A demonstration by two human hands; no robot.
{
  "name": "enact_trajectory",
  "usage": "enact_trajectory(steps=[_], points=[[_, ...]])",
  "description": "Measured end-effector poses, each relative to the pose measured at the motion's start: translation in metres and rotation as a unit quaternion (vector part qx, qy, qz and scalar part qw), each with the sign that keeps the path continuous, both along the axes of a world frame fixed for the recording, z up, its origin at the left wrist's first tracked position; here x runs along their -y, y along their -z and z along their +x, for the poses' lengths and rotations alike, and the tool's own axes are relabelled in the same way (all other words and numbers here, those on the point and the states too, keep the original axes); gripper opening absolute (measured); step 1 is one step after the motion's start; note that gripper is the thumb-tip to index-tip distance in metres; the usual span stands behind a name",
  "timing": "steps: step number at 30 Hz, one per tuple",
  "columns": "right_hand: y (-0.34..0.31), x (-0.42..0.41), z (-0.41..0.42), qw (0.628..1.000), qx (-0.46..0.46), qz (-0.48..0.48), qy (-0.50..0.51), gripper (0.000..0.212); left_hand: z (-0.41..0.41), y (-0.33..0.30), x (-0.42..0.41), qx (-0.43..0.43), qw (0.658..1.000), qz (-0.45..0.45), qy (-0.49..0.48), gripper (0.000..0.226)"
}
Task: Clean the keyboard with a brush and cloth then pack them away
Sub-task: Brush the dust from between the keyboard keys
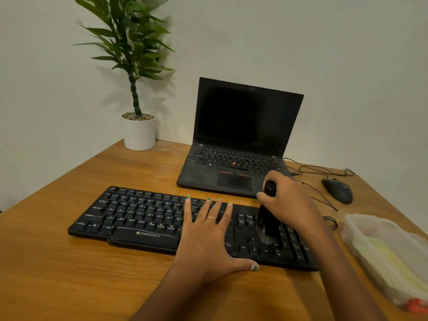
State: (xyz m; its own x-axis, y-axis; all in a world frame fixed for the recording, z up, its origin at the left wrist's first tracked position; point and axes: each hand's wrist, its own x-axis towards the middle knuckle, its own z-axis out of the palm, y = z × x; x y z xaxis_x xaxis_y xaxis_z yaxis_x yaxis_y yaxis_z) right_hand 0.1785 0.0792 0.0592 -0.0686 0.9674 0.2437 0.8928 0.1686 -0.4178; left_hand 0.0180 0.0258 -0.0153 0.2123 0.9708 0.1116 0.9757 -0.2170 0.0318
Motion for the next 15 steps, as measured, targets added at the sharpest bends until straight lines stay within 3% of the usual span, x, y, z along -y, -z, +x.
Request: enact_trajectory(steps=[4, 8, 10, 12, 15], points=[[-0.004, 0.005, 0.002, 1.000, 0.018, -0.015, -0.010, 0.014, 0.000, -0.002, 0.001, 0.003, 1.000, -0.007, 0.001, 0.122], [0.014, 0.000, -0.005, 0.981, -0.050, 0.183, 0.029, 0.018, 0.001, 0.001, 0.000, -0.001, 1.000, -0.002, 0.001, 0.120], [0.024, -0.004, -0.010, 0.972, -0.076, 0.224, 0.014, 0.019, 0.001, 0.002, 0.000, -0.002, 1.000, 0.004, -0.001, 0.120], [0.025, -0.006, -0.010, 0.974, -0.101, 0.203, 0.011, 0.018, 0.001, 0.002, 0.000, -0.001, 1.000, 0.005, -0.001, 0.120], [0.014, -0.005, -0.006, 0.993, -0.056, 0.106, 0.004, 0.017, 0.002, 0.001, 0.001, 0.000, 1.000, 0.000, -0.002, 0.121]])
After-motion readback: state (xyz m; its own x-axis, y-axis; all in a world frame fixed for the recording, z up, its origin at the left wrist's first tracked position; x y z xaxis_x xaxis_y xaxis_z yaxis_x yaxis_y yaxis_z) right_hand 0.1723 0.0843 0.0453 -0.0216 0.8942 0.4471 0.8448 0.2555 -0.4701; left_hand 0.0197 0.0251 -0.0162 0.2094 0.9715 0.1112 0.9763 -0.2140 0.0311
